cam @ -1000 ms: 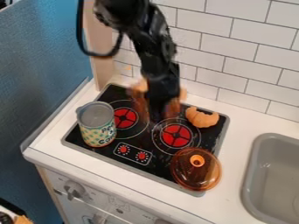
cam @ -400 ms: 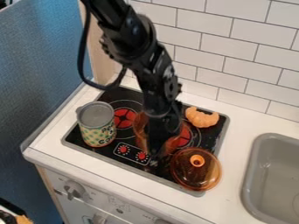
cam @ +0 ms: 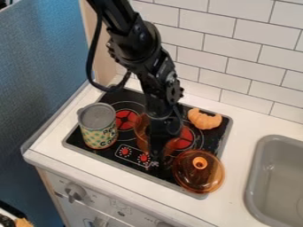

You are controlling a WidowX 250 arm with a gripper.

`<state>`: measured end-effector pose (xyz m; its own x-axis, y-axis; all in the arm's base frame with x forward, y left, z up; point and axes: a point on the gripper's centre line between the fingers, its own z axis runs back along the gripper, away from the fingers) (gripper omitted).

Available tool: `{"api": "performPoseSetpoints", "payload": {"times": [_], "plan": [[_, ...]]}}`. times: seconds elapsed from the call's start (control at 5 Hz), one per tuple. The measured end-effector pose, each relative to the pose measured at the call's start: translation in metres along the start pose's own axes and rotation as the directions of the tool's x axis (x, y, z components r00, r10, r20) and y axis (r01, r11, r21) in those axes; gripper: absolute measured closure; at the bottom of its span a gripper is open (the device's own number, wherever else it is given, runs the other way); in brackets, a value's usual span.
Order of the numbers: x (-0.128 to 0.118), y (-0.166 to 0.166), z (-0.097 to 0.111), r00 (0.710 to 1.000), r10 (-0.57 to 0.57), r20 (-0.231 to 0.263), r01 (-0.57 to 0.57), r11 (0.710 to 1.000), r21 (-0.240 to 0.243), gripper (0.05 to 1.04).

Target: Move the glass pot and put it in the right burner

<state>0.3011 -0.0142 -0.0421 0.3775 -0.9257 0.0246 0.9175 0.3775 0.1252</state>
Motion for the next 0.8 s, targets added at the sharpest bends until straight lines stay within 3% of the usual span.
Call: {"api": "performPoseSetpoints", "payload": {"times": [0.4,0.6,0.8], "plan": [[-0.0026,0.0057,-0.0089,1.000,0.017,-0.012,-0.017,1.000,-0.015,0.985],[-0.0040,0.0025,-0.0128,1.000,0.005,-0.026,-0.006,0.999,-0.044,0.813],[-0.0049,0.0004,-0.0132,1.000,0.003,-0.029,-0.005,0.999,-0.051,0.498]]}}
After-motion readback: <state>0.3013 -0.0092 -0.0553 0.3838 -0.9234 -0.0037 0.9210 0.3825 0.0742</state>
